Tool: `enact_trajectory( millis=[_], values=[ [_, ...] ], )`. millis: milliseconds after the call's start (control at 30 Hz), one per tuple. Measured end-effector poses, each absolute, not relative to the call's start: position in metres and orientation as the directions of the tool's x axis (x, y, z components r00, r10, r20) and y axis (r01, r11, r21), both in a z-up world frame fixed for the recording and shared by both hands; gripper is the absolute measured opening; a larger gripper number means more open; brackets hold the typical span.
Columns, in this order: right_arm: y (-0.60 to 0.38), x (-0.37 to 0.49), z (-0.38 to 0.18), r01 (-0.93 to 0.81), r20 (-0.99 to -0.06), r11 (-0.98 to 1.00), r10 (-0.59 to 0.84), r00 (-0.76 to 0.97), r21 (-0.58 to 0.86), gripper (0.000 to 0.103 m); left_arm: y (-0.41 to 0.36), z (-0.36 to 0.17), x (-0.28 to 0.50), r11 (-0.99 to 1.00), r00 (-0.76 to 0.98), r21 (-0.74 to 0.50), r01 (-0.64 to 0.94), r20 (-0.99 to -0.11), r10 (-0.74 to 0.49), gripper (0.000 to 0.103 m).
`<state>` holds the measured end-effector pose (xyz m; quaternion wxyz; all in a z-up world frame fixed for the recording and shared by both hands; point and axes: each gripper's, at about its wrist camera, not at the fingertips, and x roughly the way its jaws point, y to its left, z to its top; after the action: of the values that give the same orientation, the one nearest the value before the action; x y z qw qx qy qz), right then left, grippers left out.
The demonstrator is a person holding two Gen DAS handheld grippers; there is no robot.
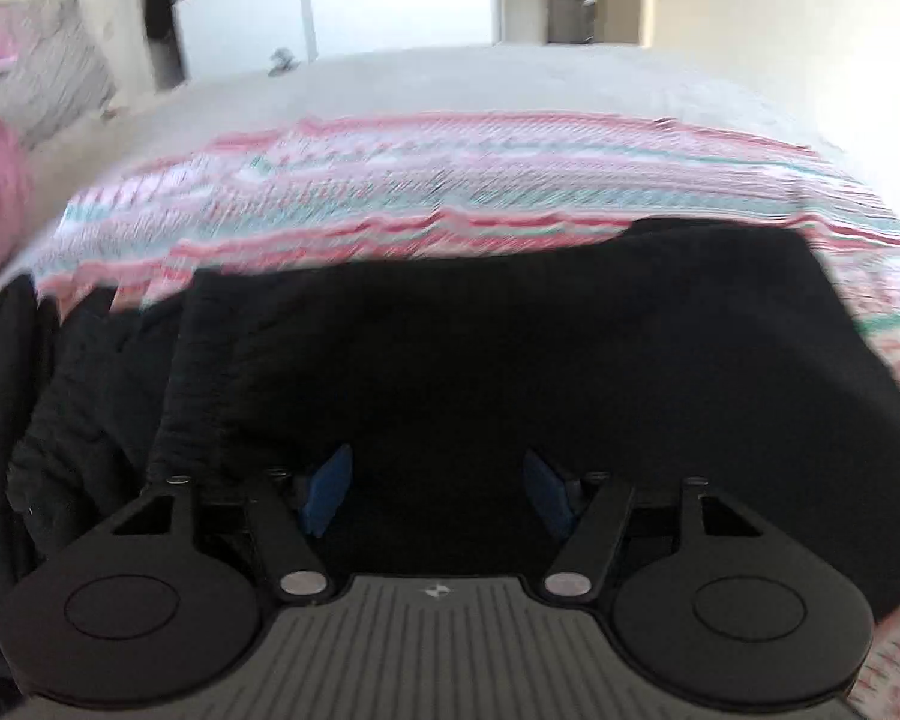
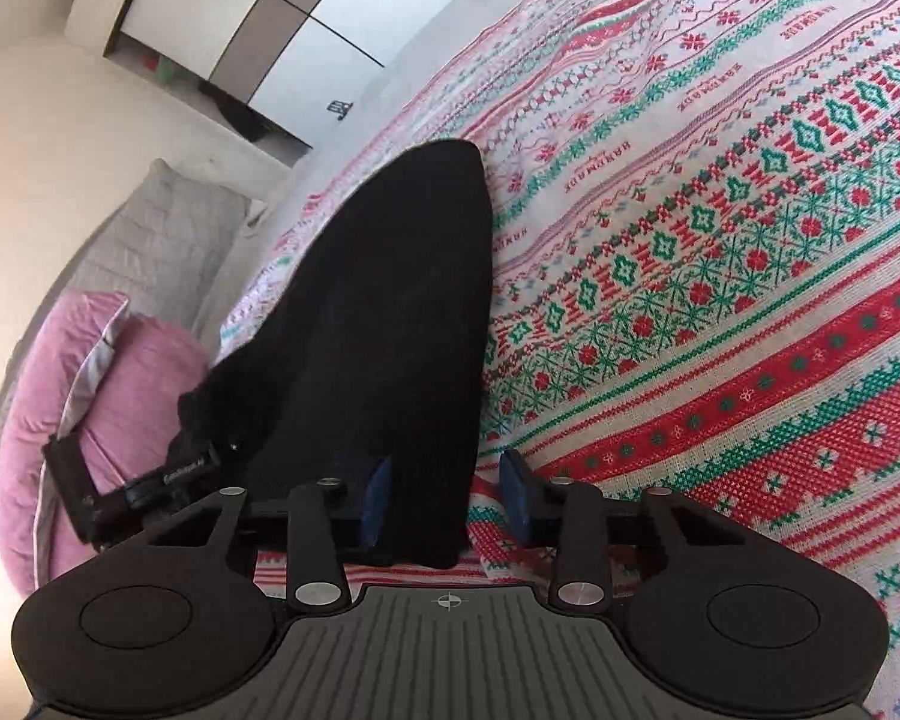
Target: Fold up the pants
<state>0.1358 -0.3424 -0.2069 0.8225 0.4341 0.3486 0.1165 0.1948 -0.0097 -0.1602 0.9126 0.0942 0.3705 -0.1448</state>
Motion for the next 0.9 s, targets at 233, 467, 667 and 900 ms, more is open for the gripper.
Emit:
enact_trajectory(
  millis=[233, 467, 667, 900],
  values=[
    [-0.329, 0.142, -0.213, 0.094, -0.430, 0.550, 0.523, 0.736, 0.830, 0.032, -0.043, -0.154, 0.170, 0.877, 0.583, -0.092, 0.471, -0.714, -0.387, 0.067],
    [-0.331, 0.122, -0.215, 0.134, -0.490, 0.600, 0.481, 0.727, 0.788, 0.010, -0.053, -0.182, 0.173, 0.879, 0.565, -0.039, 0.474, -0.753, -0.338, 0.071],
    [-0.347, 0.100, -0.230, 0.175, -0.410, 0.439, 0.529, 0.743, 0.882, 0.022, -0.054, -0.178, 0.172, 0.873, 0.542, -0.057, 0.485, -0.763, -0.351, 0.070],
    [-0.352, 0.103, -0.244, 0.223, -0.344, 0.283, 0.513, 0.787, 0.933, 0.028, -0.052, -0.182, 0.175, 0.877, 0.546, -0.072, 0.474, -0.758, -0.357, 0.072]
  ],
)
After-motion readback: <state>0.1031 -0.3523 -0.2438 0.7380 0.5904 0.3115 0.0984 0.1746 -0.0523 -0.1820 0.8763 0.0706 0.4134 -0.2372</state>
